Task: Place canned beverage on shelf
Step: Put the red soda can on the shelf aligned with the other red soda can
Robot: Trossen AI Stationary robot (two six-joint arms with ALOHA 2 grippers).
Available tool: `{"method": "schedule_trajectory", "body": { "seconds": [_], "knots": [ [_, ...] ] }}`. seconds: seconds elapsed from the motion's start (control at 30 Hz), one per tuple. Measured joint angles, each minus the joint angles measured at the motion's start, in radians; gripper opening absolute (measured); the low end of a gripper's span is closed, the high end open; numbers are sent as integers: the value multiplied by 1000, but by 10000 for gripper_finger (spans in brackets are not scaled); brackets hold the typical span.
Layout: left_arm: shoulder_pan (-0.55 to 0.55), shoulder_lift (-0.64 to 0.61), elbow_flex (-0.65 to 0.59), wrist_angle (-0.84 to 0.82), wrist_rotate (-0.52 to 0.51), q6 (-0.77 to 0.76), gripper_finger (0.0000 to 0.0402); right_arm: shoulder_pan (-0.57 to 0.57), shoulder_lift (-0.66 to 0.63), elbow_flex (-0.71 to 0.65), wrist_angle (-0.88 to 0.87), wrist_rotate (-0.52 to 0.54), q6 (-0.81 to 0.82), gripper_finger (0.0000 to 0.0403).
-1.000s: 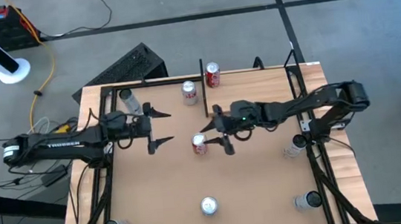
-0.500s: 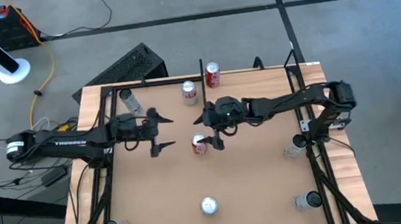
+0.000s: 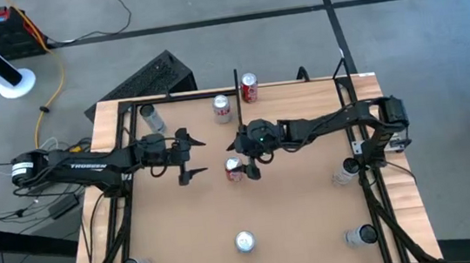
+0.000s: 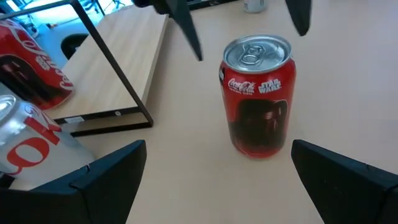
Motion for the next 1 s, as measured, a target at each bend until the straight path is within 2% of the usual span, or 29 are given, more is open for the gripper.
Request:
{"method": "schedule_trajectory", "body": {
  "seconds": [0.3, 0.6, 1.0],
  "knots": [
    [0, 0, 0, 5, -1, 0, 387, 14, 11, -2, -2, 48, -8, 384],
    [0, 0, 0, 4, -1, -1, 387, 27, 11, -2, -2, 52, 9, 384],
    [0, 0, 0, -3, -2, -1, 387, 53, 98, -3, 36, 106, 58, 384]
  ]
}}
